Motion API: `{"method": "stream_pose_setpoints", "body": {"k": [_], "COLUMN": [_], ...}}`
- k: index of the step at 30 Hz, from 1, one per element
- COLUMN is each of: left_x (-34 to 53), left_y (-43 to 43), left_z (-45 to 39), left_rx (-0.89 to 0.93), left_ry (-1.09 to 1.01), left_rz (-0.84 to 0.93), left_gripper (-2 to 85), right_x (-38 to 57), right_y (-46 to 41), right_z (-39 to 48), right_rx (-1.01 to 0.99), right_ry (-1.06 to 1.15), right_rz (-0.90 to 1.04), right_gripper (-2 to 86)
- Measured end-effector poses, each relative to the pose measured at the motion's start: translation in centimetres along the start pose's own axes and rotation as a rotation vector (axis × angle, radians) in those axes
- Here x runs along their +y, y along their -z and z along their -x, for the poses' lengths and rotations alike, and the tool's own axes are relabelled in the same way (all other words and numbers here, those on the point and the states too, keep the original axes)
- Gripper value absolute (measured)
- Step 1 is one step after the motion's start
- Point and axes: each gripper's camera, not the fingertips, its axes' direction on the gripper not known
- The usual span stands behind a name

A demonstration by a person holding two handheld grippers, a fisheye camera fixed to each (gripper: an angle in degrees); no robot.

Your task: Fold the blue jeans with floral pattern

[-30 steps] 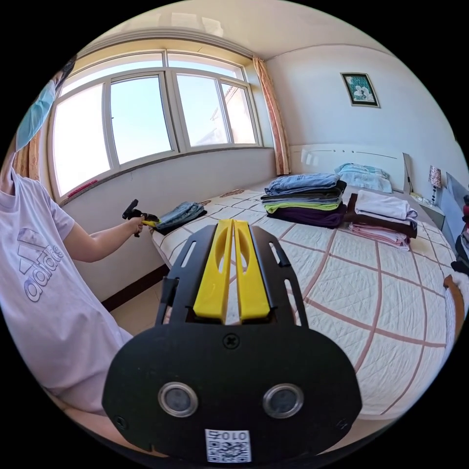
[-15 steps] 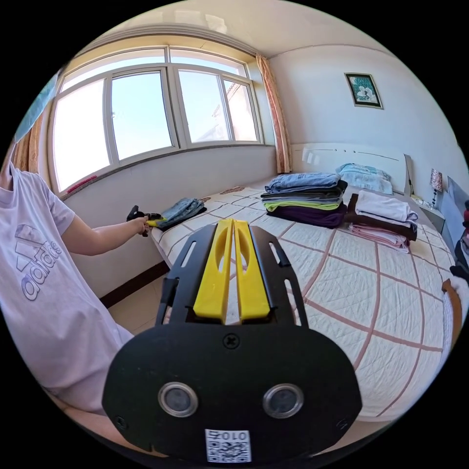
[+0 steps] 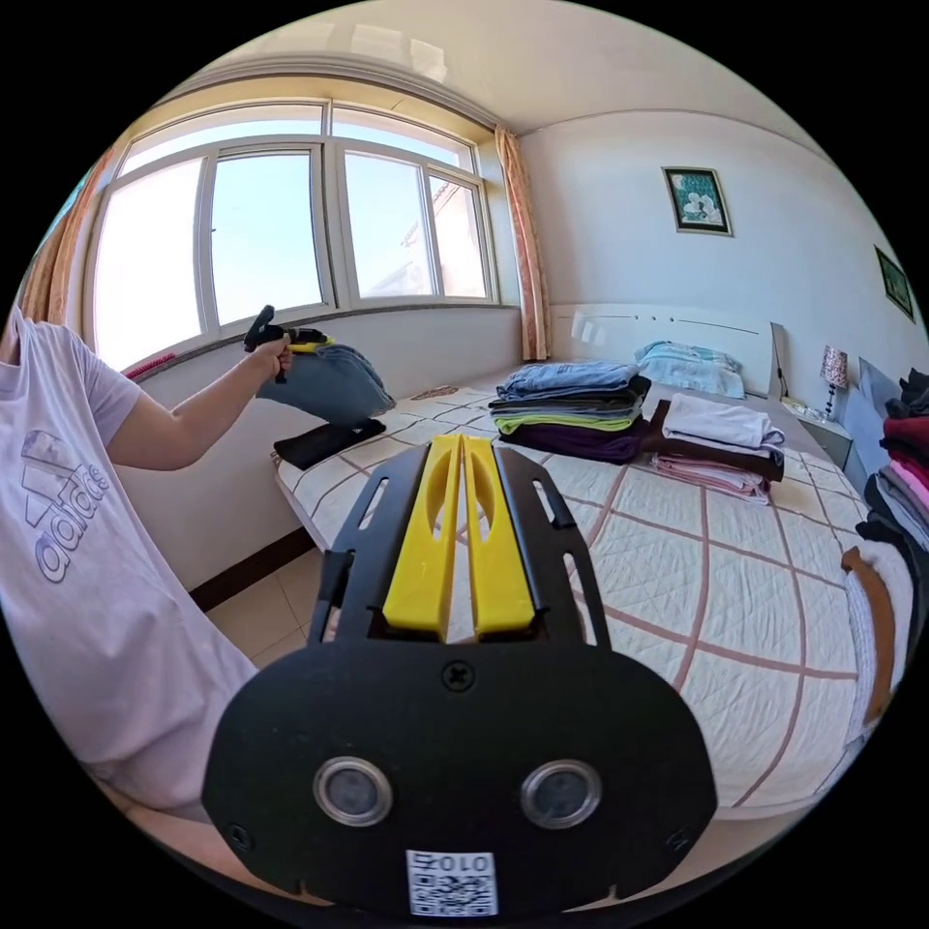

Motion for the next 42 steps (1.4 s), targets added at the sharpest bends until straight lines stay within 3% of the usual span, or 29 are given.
{"method": "stream_pose_setpoints", "body": {"k": [2, 9, 11, 12, 13, 15, 17, 18, 20, 25, 33, 37, 42], "left_x": [0.3, 11.3, 16.5, 20.4, 25.0, 32.9, 39.7, 43.2, 47.3, 52.8, 60.1, 62.6, 64.5], "left_y": [-0.4, -6.6, -11.4, -16.3, -21.6, -26.8, -28.0, -28.0, -26.6, -18.4, -8.7, -7.1, -11.1], "left_z": [-5.7, -20.7, -23.1, -23.8, -23.9, -23.4, -22.4, -21.5, -20.5, -26.5, -36.4, -38.1, -38.8], "left_rx": [0.075, 0.768, 0.887, 0.932, 0.907, 0.766, 0.838, 0.936, 0.938, 0.433, 0.298, 0.297, 0.184], "left_ry": [-0.124, -0.499, -0.549, -0.452, -0.344, -0.250, -0.167, -0.085, -0.032, -0.451, -0.747, -0.715, -0.719], "left_rz": [-0.026, -0.048, 0.058, 0.244, 0.437, 0.588, 0.579, 0.533, 0.420, 0.192, -0.454, -0.589, -0.444], "left_gripper": [8.2, 8.3, 8.2, 8.4, 8.4, 7.9, 6.9, 6.4, 5.7, 4.1, 4.2, 4.1, 1.1], "right_x": [0.0, 0.1, 0.7, 0.9, 1.4, 2.1, 2.8, 3.0, 3.7, 4.1, 4.1, 4.5, 4.9], "right_y": [1.1, 4.3, 5.1, 5.1, 5.2, 5.4, 6.0, 6.1, 6.7, 5.5, -0.5, -2.5, -3.5], "right_z": [-0.5, -1.7, -2.9, -3.4, -4.5, -6.2, -7.8, -8.2, -9.6, -11.8, -16.4, -18.7, -22.1], "right_rx": [0.018, 0.097, 0.114, 0.114, 0.107, 0.075, 0.055, 0.057, 0.071, 0.069, 0.094, 0.126, 0.007], "right_ry": [-0.005, 0.021, -0.011, -0.029, -0.073, -0.132, -0.184, -0.189, -0.211, -0.237, -0.361, -0.356, -0.455], "right_rz": [-0.007, 0.007, 0.013, 0.019, 0.035, 0.052, 0.072, 0.075, 0.079, 0.066, 0.215, 0.282, 0.257], "right_gripper": [2.4, 2.5, 2.6, 2.6, 2.6, 2.8, 3.1, 3.2, 4.0, 12.4, 15.4, 15.4, 15.1]}}
